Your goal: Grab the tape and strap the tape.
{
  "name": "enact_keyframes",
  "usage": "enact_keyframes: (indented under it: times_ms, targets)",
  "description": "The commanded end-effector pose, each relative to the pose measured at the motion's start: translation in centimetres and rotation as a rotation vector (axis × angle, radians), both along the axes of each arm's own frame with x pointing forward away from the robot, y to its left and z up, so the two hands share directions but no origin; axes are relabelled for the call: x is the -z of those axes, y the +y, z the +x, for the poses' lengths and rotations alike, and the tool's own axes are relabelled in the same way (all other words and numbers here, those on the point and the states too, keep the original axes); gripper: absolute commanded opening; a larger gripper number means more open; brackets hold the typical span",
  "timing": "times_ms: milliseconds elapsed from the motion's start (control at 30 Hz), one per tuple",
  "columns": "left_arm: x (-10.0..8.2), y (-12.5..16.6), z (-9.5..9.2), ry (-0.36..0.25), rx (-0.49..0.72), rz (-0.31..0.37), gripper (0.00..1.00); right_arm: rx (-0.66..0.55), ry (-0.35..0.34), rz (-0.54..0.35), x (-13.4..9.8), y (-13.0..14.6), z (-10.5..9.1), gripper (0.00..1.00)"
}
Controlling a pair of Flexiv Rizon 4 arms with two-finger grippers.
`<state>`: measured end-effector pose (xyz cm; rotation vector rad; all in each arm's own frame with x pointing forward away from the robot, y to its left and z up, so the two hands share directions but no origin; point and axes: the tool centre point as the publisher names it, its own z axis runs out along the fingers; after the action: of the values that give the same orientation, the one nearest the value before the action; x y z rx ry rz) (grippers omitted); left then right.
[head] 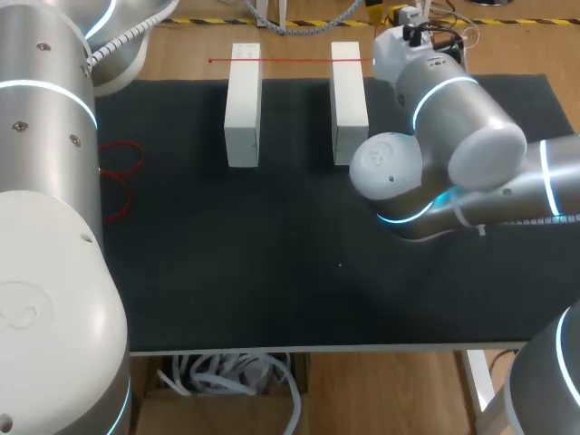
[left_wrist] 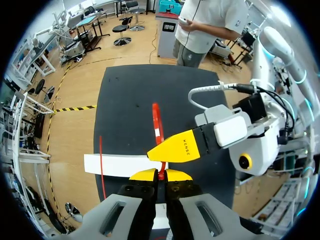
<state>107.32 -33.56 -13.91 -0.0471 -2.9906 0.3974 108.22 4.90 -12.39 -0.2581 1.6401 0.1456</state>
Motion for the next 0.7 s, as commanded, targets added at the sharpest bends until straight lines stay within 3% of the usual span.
enact_keyframes:
  times_ms: [33,700]
  targets:
    - [-0.16,-0.17,0.13,0.005,0.0,0.007,0.0,-0.006,0.007,-0.003,-0.36,-0.2,-0.14,0.0]
    - [-0.16,-0.17,0.13,0.005,0.0,0.007,0.0,0.003,0.002,0.005,-0.63,-0.75,-0.21,0.0]
